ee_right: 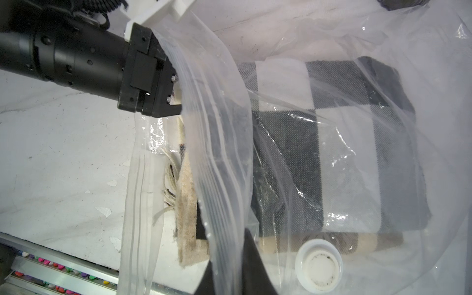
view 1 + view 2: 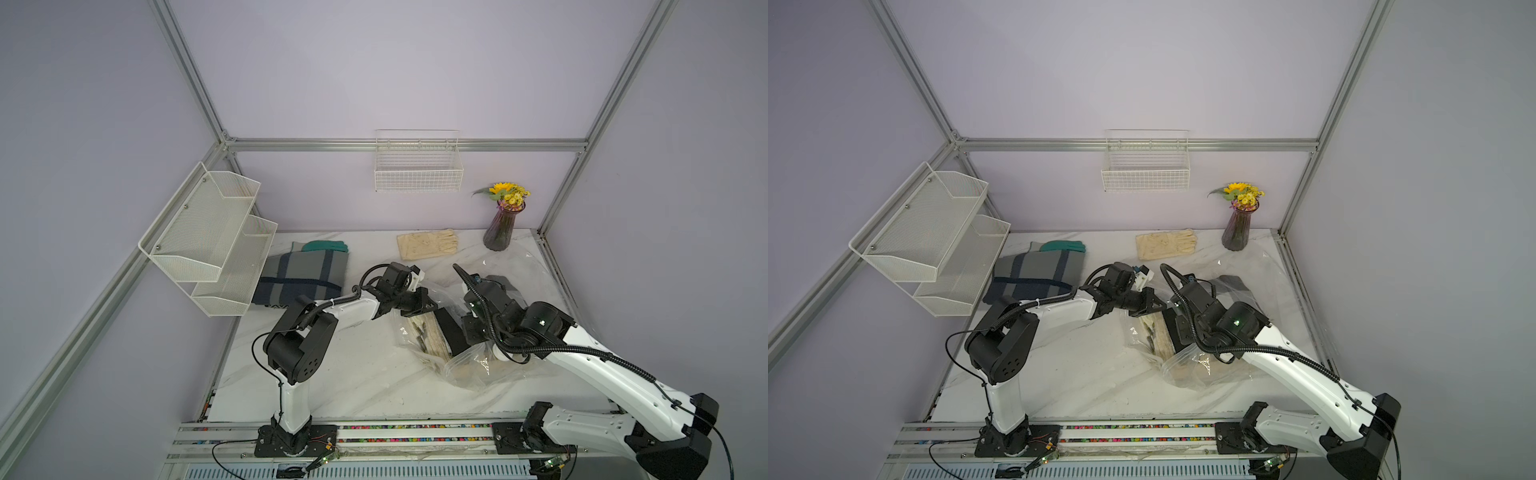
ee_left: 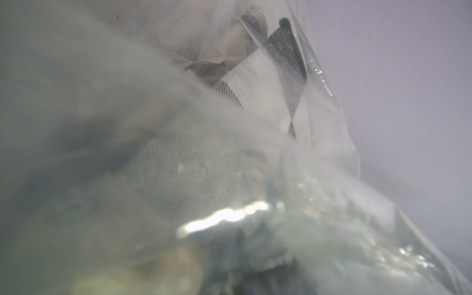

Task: Take the scarf out of the vacuum bag
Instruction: Take out the scarf from the vacuum bag.

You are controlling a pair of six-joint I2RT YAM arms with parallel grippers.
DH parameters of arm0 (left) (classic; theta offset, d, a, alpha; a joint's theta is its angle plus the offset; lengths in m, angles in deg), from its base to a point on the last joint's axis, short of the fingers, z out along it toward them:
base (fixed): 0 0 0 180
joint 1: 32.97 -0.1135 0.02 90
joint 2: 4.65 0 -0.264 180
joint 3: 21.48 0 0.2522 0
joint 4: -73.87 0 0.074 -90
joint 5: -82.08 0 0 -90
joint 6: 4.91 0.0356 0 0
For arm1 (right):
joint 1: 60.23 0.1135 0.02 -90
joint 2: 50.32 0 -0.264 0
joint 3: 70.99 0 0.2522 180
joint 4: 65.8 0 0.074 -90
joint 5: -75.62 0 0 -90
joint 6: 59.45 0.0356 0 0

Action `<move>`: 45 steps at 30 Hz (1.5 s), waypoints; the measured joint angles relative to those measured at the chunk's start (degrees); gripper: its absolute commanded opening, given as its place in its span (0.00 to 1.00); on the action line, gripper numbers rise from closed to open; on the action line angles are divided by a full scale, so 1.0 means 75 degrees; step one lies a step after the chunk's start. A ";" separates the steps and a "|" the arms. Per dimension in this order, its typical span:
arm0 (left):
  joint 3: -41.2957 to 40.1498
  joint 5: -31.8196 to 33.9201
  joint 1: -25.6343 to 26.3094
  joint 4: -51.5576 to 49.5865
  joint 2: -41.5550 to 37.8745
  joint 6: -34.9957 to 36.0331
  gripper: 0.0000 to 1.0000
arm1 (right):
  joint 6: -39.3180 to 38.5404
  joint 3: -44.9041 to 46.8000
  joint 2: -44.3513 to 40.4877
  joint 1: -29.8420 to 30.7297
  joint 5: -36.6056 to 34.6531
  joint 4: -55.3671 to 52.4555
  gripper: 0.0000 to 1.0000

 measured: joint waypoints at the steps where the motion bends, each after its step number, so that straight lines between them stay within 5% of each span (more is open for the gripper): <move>1: 0.0015 0.0000 0.0000 -0.0032 -0.0026 0.0000 0.00 | 0.0000 -0.0012 0.0000 0.0003 -0.0012 -0.0003 0.13; 24: 0.0073 -0.0058 0.0047 -0.0606 -0.0912 0.0134 0.00 | 0.0137 -0.0781 0.0420 -0.0073 -0.0801 -0.0020 0.13; 35: -0.0854 -0.0006 0.0047 -0.0530 -0.1495 0.0530 0.00 | 0.0079 -0.1361 0.0816 -0.0530 -0.0495 0.0090 0.12; 45: -0.0248 0.0052 0.0067 -0.1072 -0.1804 0.0697 0.00 | 0.0058 -0.1422 0.1003 -0.1055 -0.0134 0.0204 0.12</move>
